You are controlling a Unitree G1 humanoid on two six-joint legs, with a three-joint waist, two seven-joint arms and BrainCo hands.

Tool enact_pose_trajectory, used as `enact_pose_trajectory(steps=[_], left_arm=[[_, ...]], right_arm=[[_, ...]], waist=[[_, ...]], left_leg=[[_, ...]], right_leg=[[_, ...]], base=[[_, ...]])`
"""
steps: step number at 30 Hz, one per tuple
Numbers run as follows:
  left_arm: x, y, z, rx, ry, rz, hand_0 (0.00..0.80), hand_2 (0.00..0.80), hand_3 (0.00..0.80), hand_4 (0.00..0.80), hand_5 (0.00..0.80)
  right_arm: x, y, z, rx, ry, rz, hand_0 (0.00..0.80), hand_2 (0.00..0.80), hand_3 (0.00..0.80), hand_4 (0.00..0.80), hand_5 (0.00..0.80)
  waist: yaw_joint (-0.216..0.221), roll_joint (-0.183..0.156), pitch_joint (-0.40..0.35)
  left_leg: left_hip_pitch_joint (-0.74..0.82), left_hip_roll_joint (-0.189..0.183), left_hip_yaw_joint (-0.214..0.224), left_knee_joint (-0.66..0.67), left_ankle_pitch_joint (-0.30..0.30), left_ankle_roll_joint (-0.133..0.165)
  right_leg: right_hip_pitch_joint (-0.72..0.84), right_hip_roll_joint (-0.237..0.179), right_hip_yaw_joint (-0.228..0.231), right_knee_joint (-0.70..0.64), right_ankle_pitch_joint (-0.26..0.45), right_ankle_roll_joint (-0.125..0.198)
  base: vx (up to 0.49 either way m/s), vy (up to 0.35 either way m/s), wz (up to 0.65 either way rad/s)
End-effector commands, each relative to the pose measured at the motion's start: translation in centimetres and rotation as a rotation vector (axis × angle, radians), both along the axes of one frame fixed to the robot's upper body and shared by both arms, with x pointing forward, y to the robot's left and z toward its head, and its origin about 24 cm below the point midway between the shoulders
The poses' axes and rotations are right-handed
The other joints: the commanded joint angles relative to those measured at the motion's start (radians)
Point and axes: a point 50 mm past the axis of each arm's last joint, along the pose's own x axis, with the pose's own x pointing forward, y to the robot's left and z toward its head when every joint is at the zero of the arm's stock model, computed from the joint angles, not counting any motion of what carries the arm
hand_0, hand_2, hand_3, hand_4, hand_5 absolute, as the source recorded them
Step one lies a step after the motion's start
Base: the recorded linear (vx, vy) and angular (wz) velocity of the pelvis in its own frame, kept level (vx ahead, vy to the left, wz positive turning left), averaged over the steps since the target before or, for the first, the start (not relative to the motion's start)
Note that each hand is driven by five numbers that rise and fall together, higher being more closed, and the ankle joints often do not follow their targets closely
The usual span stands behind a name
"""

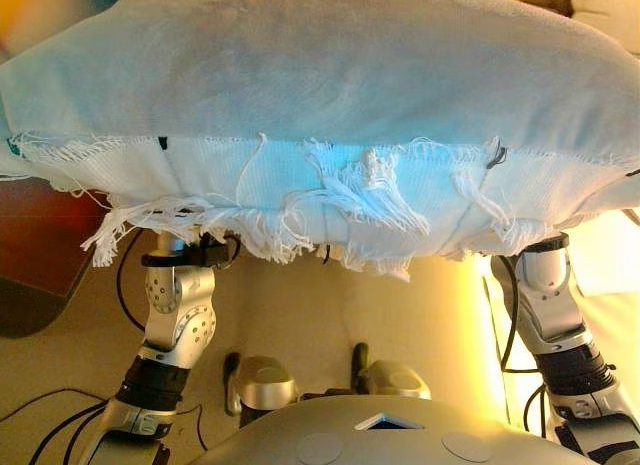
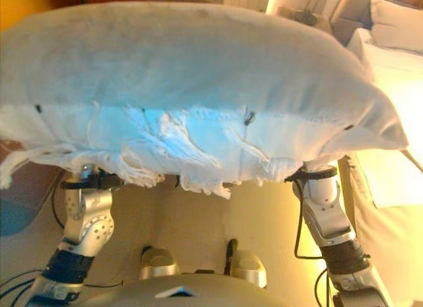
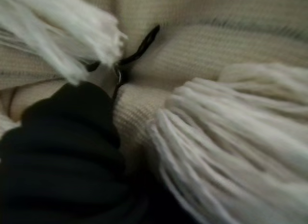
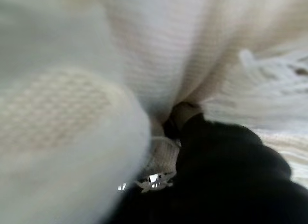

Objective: Pick up the cushion and take it to the sofa

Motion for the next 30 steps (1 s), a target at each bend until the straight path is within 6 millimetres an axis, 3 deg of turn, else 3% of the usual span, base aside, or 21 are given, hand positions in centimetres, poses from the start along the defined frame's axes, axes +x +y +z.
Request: enact_pose_trajectory(steps=[1,3,5,7,10,12,13,15,16,17,20,21,23,25,27,28,30], left_arm=[[-1.1,-2.2,5.9,0.024,-0.335,-0.094,0.800,0.800,0.800,0.800,0.800],[-0.9,-2.6,5.8,0.010,-0.331,-0.090,0.800,0.800,0.800,0.800,0.800],[-0.9,-2.9,6.0,0.003,-0.344,-0.084,0.800,0.800,0.800,0.800,0.800],[-0.8,-3.0,6.1,-0.013,-0.352,-0.080,0.800,0.800,0.800,0.800,0.800],[-0.6,-2.9,6.1,-0.041,-0.346,-0.078,0.800,0.800,0.800,0.800,0.800],[-0.7,-3.1,6.1,-0.040,-0.348,-0.070,0.800,0.800,0.800,0.800,0.800],[-0.8,-3.1,6.2,-0.036,-0.358,-0.059,0.800,0.800,0.800,0.800,0.800],[-0.6,-3.3,6.4,-0.029,-0.366,-0.055,0.800,0.800,0.800,0.800,0.800],[-0.5,-3.2,6.6,-0.022,-0.371,-0.052,0.800,0.800,0.800,0.800,0.800],[-0.5,-3.2,6.6,-0.012,-0.371,-0.052,0.800,0.800,0.800,0.800,0.800],[-0.8,-2.9,6.5,0.043,-0.382,-0.065,0.800,0.800,0.800,0.800,0.800],[-0.9,-2.9,6.4,0.057,-0.368,-0.072,0.800,0.800,0.800,0.800,0.800],[-0.7,-2.6,6.4,0.053,-0.348,-0.078,0.800,0.800,0.800,0.800,0.800],[-0.4,-2.6,6.6,0.064,-0.363,-0.075,0.800,0.800,0.800,0.800,0.800],[-0.3,-2.2,6.9,0.068,-0.378,-0.071,0.800,0.800,0.800,0.800,0.800],[-0.2,-2.1,7.1,0.079,-0.384,-0.062,0.800,0.800,0.800,0.800,0.800],[-0.2,-2.3,7.2,0.076,-0.381,-0.063,0.800,0.800,0.800,0.800,0.800]], right_arm=[[-1.2,3.5,5.2,-0.027,-0.328,0.171,0.800,0.800,0.800,0.800,0.800],[-0.9,4.0,5.4,-0.021,-0.323,0.169,0.800,0.800,0.800,0.800,0.800],[-0.8,4.4,5.6,-0.027,-0.329,0.171,0.800,0.800,0.800,0.800,0.800],[-0.7,4.4,5.7,-0.028,-0.341,0.167,0.800,0.800,0.800,0.800,0.800],[-0.7,4.2,5.4,-0.015,-0.320,0.168,0.800,0.800,0.800,0.800,0.800],[-0.7,4.0,5.2,-0.019,-0.304,0.168,0.800,0.800,0.800,0.800,0.800],[-0.8,3.9,5.2,-0.020,-0.303,0.178,0.800,0.800,0.800,0.800,0.800],[-1.2,3.6,5.4,-0.021,-0.317,0.191,0.800,0.800,0.800,0.800,0.800],[-1.3,3.3,5.4,-0.013,-0.324,0.195,0.800,0.800,0.800,0.800,0.800],[-1.4,3.0,5.4,0.002,-0.328,0.198,0.800,0.800,0.800,0.800,0.800],[-1.4,2.5,5.0,0.038,-0.331,0.189,0.800,0.800,0.800,0.800,0.800],[-1.2,2.8,4.8,0.047,-0.321,0.172,0.800,0.800,0.800,0.800,0.800],[-1.4,3.1,4.5,0.053,-0.302,0.177,0.800,0.800,0.800,0.800,0.800],[-1.5,3.8,4.3,0.038,-0.299,0.179,0.800,0.800,0.800,0.800,0.800],[-1.3,3.6,4.4,0.040,-0.304,0.181,0.800,0.800,0.800,0.800,0.800],[-1.1,3.3,4.5,0.044,-0.304,0.180,0.800,0.800,0.800,0.800,0.800],[-1.1,3.0,4.5,0.044,-0.309,0.180,0.800,0.800,0.800,0.800,0.800]], waist=[[0.024,0.050,0.015],[0.035,0.070,0.025],[0.046,0.081,0.030],[0.060,0.090,0.035],[0.067,0.092,0.035],[0.065,0.089,0.034],[0.063,0.087,0.032],[0.052,0.073,0.016],[0.044,0.070,0.005],[0.046,0.063,-0.005],[0.074,0.031,-0.042],[0.086,0.017,-0.056],[0.092,0.001,-0.079],[0.084,0.006,-0.096],[0.084,0.013,-0.098],[0.080,0.022,-0.095],[0.063,0.036,-0.083]], left_leg=[[-0.104,-0.104,-0.004,0.047,-0.003,0.021],[-0.143,-0.150,-0.021,-0.031,0.064,0.013],[-0.167,-0.160,-0.043,-0.127,0.132,0.004],[-0.177,-0.155,-0.090,-0.260,0.195,-0.009],[-0.184,-0.127,-0.110,-0.369,0.212,-0.023],[-0.185,-0.106,-0.124,-0.373,0.214,-0.031],[-0.180,-0.088,-0.131,-0.361,0.205,-0.031],[-0.172,-0.073,-0.087,-0.323,0.154,-0.019],[-0.167,-0.074,-0.060,-0.282,0.136,-0.012],[-0.165,-0.094,-0.076,-0.247,0.113,0.002],[-0.184,-0.165,-0.087,-0.129,0.032,0.053],[-0.181,-0.187,-0.081,-0.105,0.006,0.073],[-0.178,-0.221,-0.067,-0.097,-0.005,0.092],[-0.155,-0.235,-0.048,-0.122,-0.004,0.098],[-0.140,-0.242,-0.033,-0.137,-0.003,0.096],[-0.125,-0.238,-0.029,-0.145,-0.006,0.092],[-0.088,-0.236,-0.054,-0.154,-0.013,0.082]], right_leg=[[0.085,0.120,-0.048,0.091,-0.168,-0.063],[0.098,0.158,-0.022,0.105,-0.185,-0.070],[0.111,0.189,0.002,0.118,-0.204,-0.080],[0.123,0.219,0.031,0.148,-0.237,-0.090],[0.141,0.239,0.044,0.229,-0.311,-0.096],[0.147,0.232,0.036,0.277,-0.357,-0.096],[0.150,0.220,0.030,0.311,-0.388,-0.091],[0.160,0.170,0.001,0.344,-0.420,-0.063],[0.156,0.142,-0.010,0.376,-0.417,-0.046],[0.161,0.116,-0.007,0.415,-0.400,-0.031],[0.200,0.055,-0.023,0.497,-0.299,0.018],[0.209,0.040,-0.024,0.532,-0.232,0.040],[0.212,0.040,-0.009,0.514,-0.111,0.057],[0.169,0.051,-0.018,0.456,-0.098,0.055],[0.135,0.041,-0.087,0.346,-0.121,0.041],[0.104,0.046,-0.112,0.281,-0.146,0.029],[0.049,0.072,-0.111,0.175,-0.176,-0.009]], base=[[0.212,0.008,0.10],[0.276,0.035,-0.21],[0.389,0.062,0.04],[0.493,0.071,0.29],[0.649,0.117,0.57],[0.686,0.181,0.09],[0.767,0.249,-0.17],[0.803,0.304,-0.32],[0.778,0.308,-0.56],[0.739,0.269,-0.72],[0.820,0.238,-0.36],[0.668,0.152,-0.26],[0.642,0.157,-0.24],[0.526,0.151,0.06],[0.367,0.073,0.02],[0.375,0.024,-0.09],[0.320,-0.012,-0.06]])
